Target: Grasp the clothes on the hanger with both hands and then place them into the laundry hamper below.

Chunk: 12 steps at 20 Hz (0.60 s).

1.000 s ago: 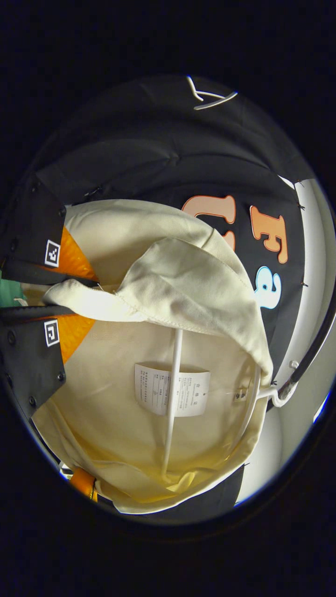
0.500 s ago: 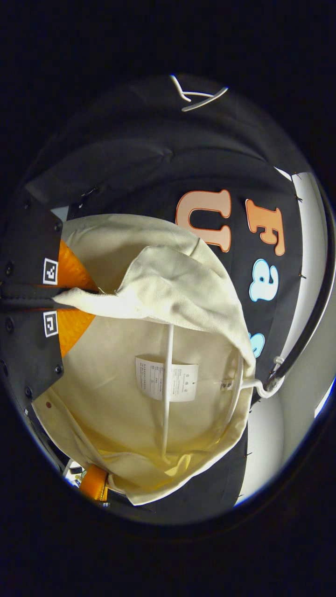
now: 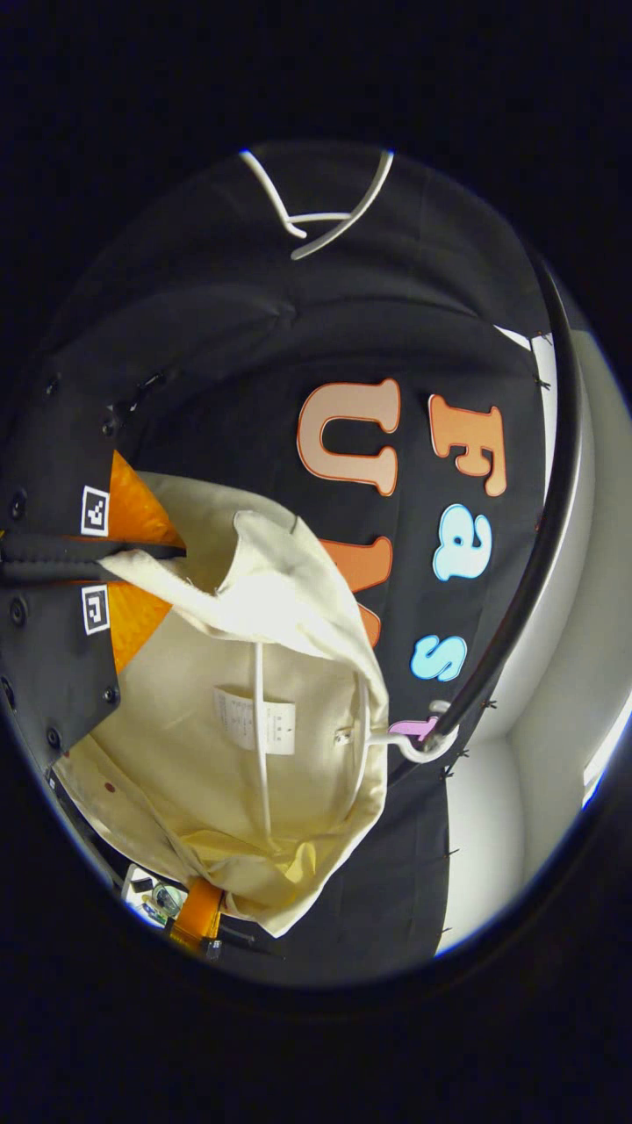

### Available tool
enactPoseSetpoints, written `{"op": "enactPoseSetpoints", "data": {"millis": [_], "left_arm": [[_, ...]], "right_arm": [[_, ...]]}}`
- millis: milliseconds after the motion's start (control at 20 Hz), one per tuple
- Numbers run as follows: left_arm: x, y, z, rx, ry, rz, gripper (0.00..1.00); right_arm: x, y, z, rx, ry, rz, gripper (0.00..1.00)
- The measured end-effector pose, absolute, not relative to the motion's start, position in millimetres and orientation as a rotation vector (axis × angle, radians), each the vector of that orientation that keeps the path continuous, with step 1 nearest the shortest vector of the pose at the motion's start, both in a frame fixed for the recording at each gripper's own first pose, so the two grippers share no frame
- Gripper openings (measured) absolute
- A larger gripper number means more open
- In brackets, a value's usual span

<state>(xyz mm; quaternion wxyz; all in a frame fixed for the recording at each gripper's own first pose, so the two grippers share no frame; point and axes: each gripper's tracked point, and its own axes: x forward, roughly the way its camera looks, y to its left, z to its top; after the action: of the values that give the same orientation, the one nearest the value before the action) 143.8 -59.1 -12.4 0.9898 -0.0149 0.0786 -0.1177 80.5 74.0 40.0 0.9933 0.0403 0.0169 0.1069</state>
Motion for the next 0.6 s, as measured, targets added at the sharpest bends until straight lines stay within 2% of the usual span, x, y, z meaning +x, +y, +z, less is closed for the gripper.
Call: {"op": "enactPoseSetpoints", "data": {"millis": [300, 600], "left_arm": [[145.8, -2.5, 25.7, 0.046, 0.053, -0.083, 0.06], [158.9, 31.5, 52.2, 0.041, 0.014, -0.009, 0.06]], "right_arm": [[92.3, 44.8, 77.0, 0.089, -0.026, 0.162, 0.0], [118.1, 4.9, 114.0, 0.088, -0.069, 0.077, 0.0]]}}
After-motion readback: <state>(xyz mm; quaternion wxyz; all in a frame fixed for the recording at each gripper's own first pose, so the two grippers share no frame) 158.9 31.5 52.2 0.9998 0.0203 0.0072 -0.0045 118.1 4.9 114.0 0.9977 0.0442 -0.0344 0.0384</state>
